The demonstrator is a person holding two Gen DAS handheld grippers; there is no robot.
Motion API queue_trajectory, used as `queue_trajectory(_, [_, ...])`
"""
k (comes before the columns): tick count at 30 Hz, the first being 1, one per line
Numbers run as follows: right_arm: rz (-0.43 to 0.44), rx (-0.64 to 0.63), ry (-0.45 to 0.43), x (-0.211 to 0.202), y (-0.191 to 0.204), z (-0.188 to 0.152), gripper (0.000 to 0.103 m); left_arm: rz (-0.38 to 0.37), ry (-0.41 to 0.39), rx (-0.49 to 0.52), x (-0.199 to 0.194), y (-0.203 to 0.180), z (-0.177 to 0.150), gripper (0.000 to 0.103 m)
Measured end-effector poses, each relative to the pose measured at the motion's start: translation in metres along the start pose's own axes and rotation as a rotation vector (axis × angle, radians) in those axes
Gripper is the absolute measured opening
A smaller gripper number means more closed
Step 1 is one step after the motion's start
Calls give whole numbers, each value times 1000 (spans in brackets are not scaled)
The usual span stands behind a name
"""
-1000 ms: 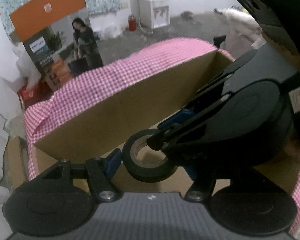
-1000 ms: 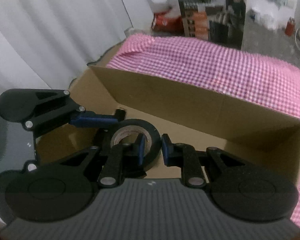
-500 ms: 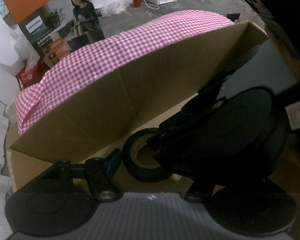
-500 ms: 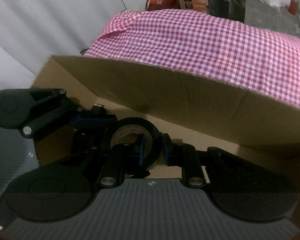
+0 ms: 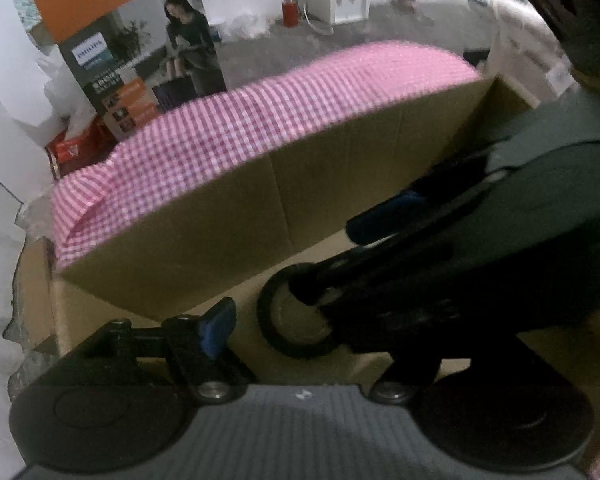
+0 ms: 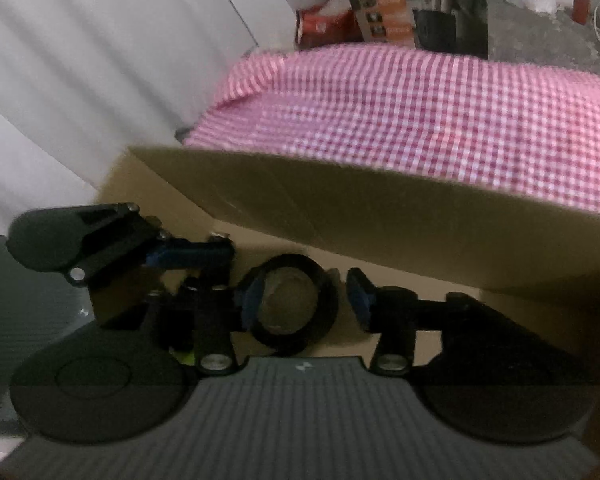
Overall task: Organize rigid objects
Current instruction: 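Carry the tape roll into the cardboard box and open the right tool, then move the right tool to the purple lid and grasp its rim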
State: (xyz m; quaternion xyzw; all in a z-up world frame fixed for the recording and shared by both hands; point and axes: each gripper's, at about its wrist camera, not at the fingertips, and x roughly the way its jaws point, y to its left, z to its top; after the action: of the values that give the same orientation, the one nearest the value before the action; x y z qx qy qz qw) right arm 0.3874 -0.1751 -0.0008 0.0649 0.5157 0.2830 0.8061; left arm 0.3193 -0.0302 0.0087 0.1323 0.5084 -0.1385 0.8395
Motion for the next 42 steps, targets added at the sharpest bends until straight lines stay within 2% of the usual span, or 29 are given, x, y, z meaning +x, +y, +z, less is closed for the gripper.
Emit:
queue_trajectory(6, [43,5,-160,-76,16,-19,55,-1,-137,-48,-71,6,-16,87])
queue_trajectory(10, [81,9,-296,-139,25,-51,60,-8,-253,-80,-130,5,-40,90])
queue_trajectory(12, [91,6,-356,-172,29,-74,62,-22,-305,-94,-156,4,-55,92])
queue_trajectory(16, [107,-1,-463,-225,44,-131,69,-74,-435,-134,-208,-6,-107,98])
queue_trajectory(18, [113,6,-498,-242,49,-160,71,-98,-467,-137,-220,-13,-131,100])
queue_trajectory(21, [121,24,-534,-255,57,-205,72,-86,-470,-135,-224,-30,-167,100])
queue_trajectory(25, [115,59,-538,-242,71,-255,74,-83,-417,-166,-206,-46,-206,100])
queue_trajectory(30, [127,121,-418,-188,87,-291,74,-101,-286,-197,-158,-61,-237,99])
queue_trajectory(34, [89,123,-328,-148,99,-299,74,-90,-228,-181,-124,-75,-251,99])
queue_trajectory(36, [88,112,-287,-130,105,-299,72,-84,-195,-170,-108,-81,-255,92])
queue_trajectory(42, [81,65,-178,-84,124,-285,51,-28,-175,-123,-92,-92,-264,82])
